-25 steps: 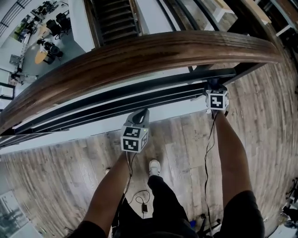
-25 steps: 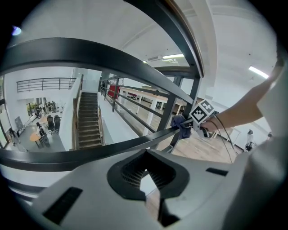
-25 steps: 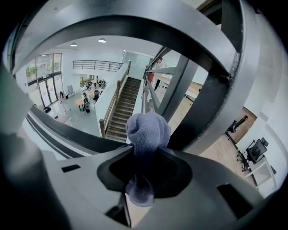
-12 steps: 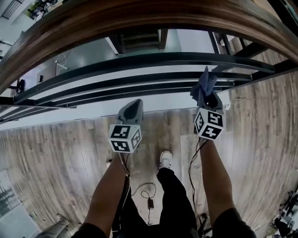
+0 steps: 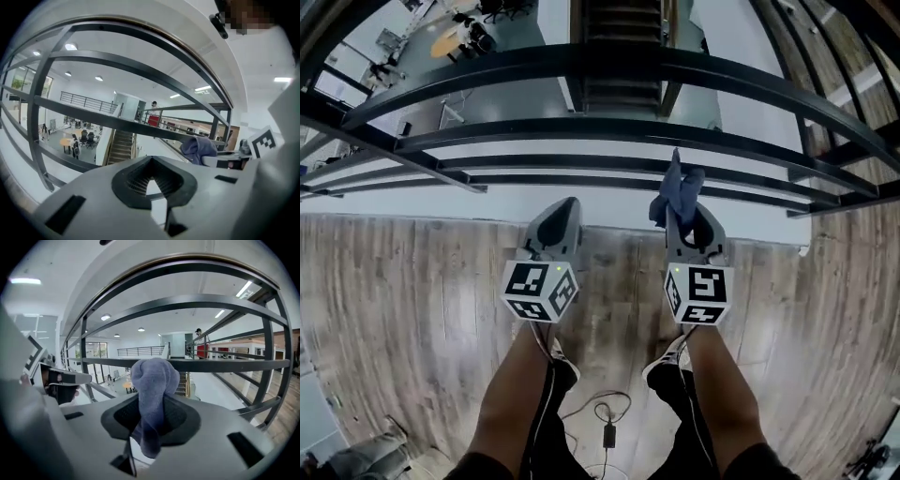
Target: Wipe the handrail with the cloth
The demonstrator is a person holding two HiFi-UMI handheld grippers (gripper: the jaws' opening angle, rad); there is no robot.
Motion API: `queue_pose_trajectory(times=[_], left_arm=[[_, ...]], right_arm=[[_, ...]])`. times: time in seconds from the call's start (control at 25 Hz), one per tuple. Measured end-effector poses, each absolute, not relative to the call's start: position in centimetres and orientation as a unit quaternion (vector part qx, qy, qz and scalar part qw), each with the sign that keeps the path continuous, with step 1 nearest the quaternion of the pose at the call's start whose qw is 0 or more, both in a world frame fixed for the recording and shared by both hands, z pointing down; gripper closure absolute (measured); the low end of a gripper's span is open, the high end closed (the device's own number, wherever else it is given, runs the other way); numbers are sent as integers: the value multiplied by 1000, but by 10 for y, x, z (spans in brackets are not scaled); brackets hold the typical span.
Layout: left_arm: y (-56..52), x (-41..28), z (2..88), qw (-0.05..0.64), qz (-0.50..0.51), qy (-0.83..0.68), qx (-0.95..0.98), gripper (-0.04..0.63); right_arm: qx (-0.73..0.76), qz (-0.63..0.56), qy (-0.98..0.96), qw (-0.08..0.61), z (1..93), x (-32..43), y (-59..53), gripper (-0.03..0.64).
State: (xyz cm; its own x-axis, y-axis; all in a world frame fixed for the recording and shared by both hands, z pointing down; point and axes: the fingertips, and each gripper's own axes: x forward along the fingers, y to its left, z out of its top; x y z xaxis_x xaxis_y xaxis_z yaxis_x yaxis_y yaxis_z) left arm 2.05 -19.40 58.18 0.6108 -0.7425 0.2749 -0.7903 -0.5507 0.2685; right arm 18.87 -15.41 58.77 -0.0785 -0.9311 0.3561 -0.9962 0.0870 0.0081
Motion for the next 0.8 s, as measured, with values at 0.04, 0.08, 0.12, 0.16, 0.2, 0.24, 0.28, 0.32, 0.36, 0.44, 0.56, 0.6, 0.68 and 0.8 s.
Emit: queue_pose_trajectory(times=[0.04, 0.08, 0.12, 0.16, 0.2, 0.24, 0.28, 0.32, 0.36, 0.44, 0.56, 0.6, 0.68, 0.8], left_arm=[[-197, 9, 591, 180, 49, -438, 879, 597], [-202, -3, 601, 175, 34, -442, 879, 597], [-207, -17, 611, 168, 24, -448, 878, 597], [-212, -32, 621, 159, 19, -456, 875, 597], [-217, -49, 629, 148, 16, -465, 873, 597], [-223, -66, 635, 136, 12, -474, 870, 597], [-230, -82, 638, 124, 6, -483, 867, 597], [-239, -97, 640, 113, -1, -490, 864, 597], [-248, -111, 641, 104, -8, -497, 862, 597], [-267, -134, 643, 88, -14, -504, 859, 597], [-284, -172, 646, 61, -8, -523, 850, 597], [-287, -186, 646, 53, -9, -532, 845, 597], [-290, -216, 645, 38, -15, -550, 834, 597], [-296, -254, 641, 14, -31, -568, 822, 597]], right_arm=[[661, 113, -730, 134, 598, 174, -157, 512], [656, 107, -736, 130, 610, 160, -161, 512], [648, 103, -745, 123, 622, 143, -168, 512], [637, 101, -756, 115, 634, 124, -175, 512], [624, 101, -768, 106, 646, 103, -183, 512], [609, 102, -780, 99, 658, 82, -191, 512], [595, 104, -791, 93, 668, 62, -200, 512], [582, 107, -802, 88, 678, 42, -210, 512], [570, 107, -811, 82, 687, 22, -220, 512], [550, 98, -827, 68, 699, -18, -239, 512], [530, 72, -843, 50, 705, -71, -258, 512], [525, 64, -848, 44, 704, -87, -262, 512], [512, 53, -856, 34, 704, -118, -269, 512], [495, 36, -868, 28, 701, -160, -284, 512]])
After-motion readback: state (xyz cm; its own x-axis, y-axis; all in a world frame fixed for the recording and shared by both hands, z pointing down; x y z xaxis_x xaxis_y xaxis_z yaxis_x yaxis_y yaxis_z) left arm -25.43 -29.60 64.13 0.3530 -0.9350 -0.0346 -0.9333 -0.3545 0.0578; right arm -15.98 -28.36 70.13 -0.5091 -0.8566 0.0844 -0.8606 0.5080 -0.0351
